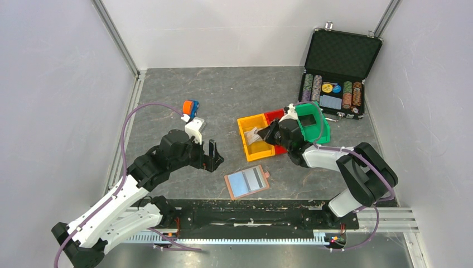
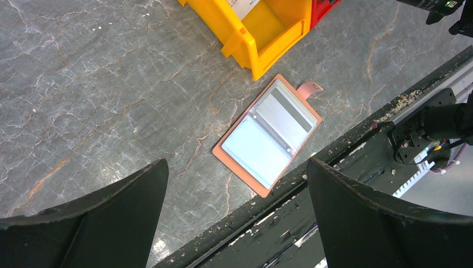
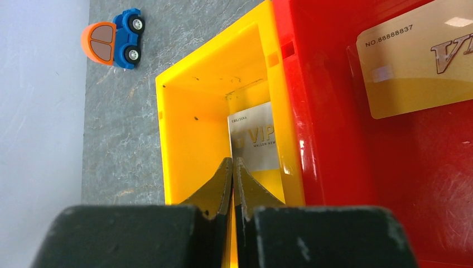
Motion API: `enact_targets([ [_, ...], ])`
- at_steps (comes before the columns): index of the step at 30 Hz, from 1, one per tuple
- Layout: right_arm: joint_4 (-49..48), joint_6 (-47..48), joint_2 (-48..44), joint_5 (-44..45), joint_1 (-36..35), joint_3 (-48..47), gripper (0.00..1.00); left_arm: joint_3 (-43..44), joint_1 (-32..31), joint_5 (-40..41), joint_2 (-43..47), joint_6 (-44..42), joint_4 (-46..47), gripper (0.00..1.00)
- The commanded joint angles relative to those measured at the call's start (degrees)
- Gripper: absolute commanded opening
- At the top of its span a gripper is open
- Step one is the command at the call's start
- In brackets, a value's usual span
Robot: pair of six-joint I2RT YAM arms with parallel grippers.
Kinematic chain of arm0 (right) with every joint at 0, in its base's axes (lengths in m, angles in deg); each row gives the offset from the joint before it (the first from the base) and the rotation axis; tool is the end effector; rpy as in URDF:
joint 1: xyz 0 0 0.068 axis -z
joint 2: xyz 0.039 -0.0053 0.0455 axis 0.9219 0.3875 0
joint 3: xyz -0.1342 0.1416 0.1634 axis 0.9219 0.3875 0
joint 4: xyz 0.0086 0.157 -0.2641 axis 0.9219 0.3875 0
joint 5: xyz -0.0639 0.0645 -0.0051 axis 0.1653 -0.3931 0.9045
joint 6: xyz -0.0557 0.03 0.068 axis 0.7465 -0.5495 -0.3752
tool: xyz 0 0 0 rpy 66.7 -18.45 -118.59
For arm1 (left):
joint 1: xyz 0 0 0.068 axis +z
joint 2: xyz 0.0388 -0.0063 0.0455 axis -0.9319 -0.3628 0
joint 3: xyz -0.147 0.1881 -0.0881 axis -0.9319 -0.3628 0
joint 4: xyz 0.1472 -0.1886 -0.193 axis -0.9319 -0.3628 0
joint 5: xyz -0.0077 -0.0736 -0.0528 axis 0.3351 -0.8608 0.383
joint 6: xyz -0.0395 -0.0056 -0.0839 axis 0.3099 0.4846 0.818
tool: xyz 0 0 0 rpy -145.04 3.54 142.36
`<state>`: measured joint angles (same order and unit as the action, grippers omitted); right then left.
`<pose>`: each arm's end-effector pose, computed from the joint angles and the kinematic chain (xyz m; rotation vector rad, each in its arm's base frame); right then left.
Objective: Take the credit cards out of the card holder
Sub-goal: Place the credit card in the storage box.
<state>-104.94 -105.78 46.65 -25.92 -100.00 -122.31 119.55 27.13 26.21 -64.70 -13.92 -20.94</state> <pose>0.3193 0.2014 0.0903 0.3143 2.0843 0.8453 0.1957 -0.1766 0.2717 0.4015 2.1962 -0.6527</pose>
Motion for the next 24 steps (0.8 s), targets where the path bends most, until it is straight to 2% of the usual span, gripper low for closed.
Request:
enact_targets([
  [1, -1.0, 1.0, 0.3, 1.2, -0.3, -2.5, 0.00, 0.0, -0.1, 1.2, 0.2, -2.8, 0.8, 1.00],
  [24, -4.9, 1.5, 1.7, 2.5, 0.2, -2.0, 0.00, 0.0, -0.1, 1.3, 0.1, -2.9, 0.8, 1.00],
])
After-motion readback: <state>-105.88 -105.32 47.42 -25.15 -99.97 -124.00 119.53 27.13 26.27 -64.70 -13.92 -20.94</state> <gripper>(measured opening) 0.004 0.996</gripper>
